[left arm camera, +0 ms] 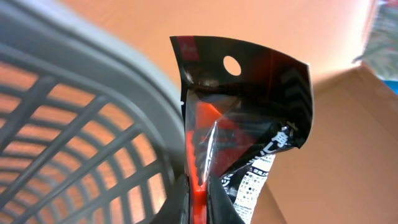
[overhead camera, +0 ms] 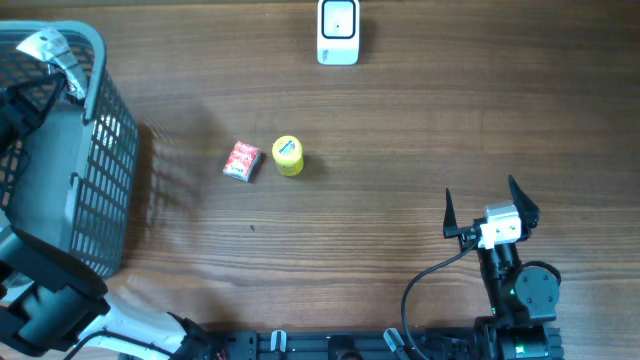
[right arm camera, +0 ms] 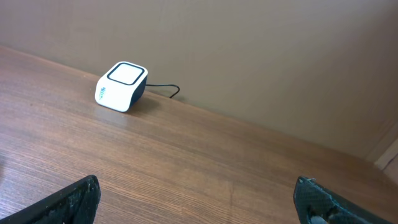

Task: Scan the item barcode
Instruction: 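Lift the hex wrench pack out and drop it near the snack pack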

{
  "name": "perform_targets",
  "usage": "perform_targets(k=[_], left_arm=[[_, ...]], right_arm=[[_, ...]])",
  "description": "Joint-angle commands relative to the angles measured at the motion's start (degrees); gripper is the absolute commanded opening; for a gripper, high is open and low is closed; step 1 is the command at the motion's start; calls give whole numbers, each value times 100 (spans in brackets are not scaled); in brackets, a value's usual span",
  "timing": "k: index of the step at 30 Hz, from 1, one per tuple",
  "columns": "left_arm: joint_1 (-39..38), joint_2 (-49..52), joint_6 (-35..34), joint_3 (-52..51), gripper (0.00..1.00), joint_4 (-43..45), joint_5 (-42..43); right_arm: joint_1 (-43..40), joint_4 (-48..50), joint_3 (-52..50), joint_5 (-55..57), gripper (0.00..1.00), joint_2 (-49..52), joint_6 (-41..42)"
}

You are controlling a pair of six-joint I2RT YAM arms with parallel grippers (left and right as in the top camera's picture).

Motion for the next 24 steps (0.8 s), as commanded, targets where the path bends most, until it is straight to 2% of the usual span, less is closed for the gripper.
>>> perform_targets(k=[1,5,8,15,19,24], left_arm=[[-24,-39,-33,120,4,264,769],[-24,-39,-118,120,4,881,767],[-24,-39,-619,120,4,1604,761],[-55,-39,-2699,120,4,3877,529],[-243,-39,-3447,120,4,4671,479],[-861,-39,-4476,120,4,6175,319]], right_arm=[[-2,17,-7,-50,100,-26,-50],[-2,17,-7,-50,100,-26,-52],[-2,17,-7,-50,100,-26,-50],[-2,17,-7,-50,100,-26,-50],[-2,17,-7,-50,100,-26,-48],[-2,17,-7,-50,100,-26,-50]])
